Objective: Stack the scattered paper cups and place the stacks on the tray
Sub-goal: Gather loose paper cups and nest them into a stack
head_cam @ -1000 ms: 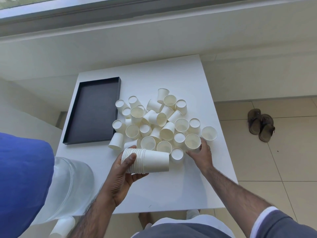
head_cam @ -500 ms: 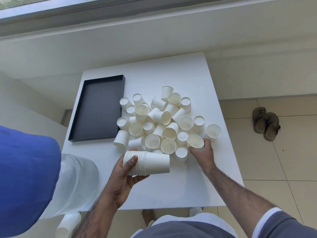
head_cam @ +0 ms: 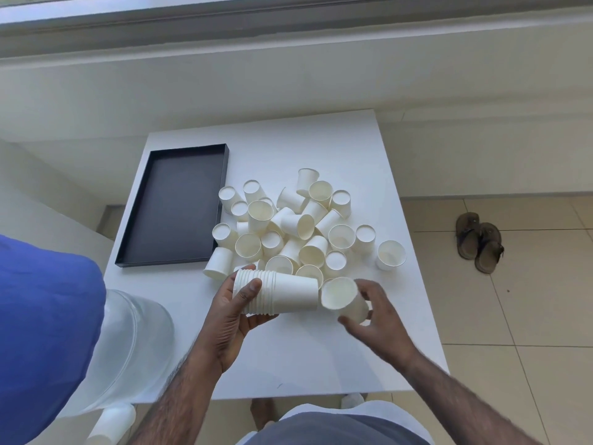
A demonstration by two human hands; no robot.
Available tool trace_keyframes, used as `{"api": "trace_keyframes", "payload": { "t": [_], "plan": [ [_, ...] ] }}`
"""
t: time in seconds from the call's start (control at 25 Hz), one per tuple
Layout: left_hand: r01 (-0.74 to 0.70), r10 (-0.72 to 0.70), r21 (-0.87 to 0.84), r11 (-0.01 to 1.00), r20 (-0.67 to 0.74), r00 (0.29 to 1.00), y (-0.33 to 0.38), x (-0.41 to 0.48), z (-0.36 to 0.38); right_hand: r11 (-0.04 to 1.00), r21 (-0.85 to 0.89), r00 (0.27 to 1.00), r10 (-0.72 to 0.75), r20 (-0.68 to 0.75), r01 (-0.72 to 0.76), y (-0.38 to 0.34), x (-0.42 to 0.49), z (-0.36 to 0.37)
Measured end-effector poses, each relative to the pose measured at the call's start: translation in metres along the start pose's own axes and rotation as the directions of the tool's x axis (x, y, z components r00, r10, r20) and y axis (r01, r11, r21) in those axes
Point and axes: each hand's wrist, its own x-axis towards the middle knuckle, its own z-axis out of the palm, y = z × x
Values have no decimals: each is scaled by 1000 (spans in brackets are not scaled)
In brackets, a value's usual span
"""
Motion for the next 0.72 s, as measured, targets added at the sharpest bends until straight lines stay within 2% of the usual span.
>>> {"api": "trace_keyframes", "payload": {
  "t": [0.08, 0.24, 0.36, 0.44, 0.48, 0.56, 0.6, 0.64, 0.68, 0.72],
  "plan": [
    [-6, 6, 48, 999, 13, 1000, 0, 3, 3, 986, -85, 988, -137, 75, 144, -20, -1, 1],
    [-4, 0, 155, 988, 30, 1000, -4, 2, 9, 926, -191, 943, -305, 134, 327, -56, 7, 9],
    [7, -12, 157, 988, 30, 999, -7, 0, 11, 891, -236, 918, -351, 187, 388, -71, 11, 18],
    [9, -12, 136, 991, 20, 1000, -5, -2, 7, 910, -156, 917, -356, 181, 384, -71, 14, 20],
    [12, -14, 117, 993, 15, 1000, -4, -2, 4, 942, -50, 938, -324, 126, 332, -68, 18, 19],
    [19, -20, 61, 998, 10, 1000, -4, -4, 0, 973, 190, 985, -109, -138, 134, -55, 32, 12],
    [22, -22, 29, 999, 10, 1000, -5, -5, -2, 965, 259, 955, 46, -294, 34, -42, 42, 4],
    [24, -24, 2, 1000, 11, 1000, -6, -6, -4, 960, 270, 881, 189, -434, -73, -24, 52, -7],
    [25, -25, -19, 1000, 12, 1000, -7, -7, -5, 947, 255, 795, 305, -524, -195, -2, 60, -19],
    [27, -26, -36, 999, 11, 1000, -9, -9, -7, 921, 224, 735, 389, -555, -318, 22, 67, -31]
  ]
}}
